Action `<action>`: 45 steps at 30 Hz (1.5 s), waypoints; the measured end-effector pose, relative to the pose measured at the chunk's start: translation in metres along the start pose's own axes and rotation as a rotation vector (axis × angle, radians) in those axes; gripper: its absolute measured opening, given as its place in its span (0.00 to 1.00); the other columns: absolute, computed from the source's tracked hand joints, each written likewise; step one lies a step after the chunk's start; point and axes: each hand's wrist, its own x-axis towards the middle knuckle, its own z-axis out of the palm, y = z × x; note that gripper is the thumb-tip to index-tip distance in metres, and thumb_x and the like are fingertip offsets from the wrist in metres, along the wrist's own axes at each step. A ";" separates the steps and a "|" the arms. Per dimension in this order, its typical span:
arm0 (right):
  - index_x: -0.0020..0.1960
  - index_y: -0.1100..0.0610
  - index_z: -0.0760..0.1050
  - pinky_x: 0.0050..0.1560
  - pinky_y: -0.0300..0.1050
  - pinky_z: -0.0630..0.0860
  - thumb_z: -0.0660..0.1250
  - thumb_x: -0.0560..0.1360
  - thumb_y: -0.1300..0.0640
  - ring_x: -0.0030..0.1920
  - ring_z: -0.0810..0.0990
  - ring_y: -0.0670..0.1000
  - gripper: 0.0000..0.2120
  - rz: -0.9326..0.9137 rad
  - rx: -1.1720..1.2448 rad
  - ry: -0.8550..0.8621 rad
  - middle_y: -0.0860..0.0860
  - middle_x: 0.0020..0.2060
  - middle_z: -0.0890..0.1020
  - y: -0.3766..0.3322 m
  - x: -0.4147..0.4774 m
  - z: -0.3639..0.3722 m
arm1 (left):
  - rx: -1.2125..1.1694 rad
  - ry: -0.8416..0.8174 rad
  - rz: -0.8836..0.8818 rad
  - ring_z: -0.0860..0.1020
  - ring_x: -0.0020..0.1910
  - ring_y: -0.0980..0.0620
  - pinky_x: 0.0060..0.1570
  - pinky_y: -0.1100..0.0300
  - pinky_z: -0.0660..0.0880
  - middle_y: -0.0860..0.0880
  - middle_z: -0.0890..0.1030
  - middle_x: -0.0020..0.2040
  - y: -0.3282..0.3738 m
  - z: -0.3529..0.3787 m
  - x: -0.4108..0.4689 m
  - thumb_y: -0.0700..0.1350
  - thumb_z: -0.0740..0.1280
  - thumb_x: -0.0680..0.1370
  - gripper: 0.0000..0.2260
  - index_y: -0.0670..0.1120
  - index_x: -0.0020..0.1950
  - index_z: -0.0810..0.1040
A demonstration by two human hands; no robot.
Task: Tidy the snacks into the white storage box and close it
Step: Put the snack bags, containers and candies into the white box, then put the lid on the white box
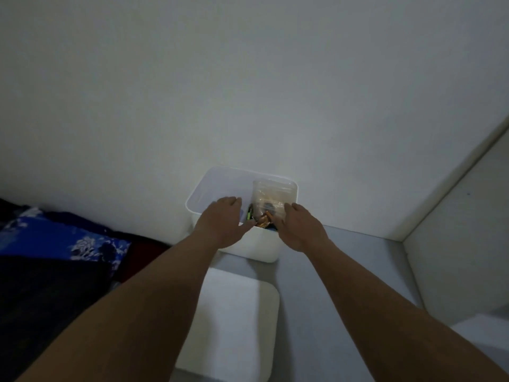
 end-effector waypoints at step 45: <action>0.68 0.59 0.74 0.58 0.50 0.76 0.72 0.69 0.64 0.59 0.78 0.59 0.27 0.821 0.896 0.149 0.57 0.62 0.78 -0.063 -0.190 0.130 | -0.796 -0.212 -0.645 0.77 0.57 0.39 0.55 0.53 0.74 0.40 0.78 0.61 -0.172 0.058 -0.164 0.45 0.70 0.72 0.24 0.42 0.67 0.73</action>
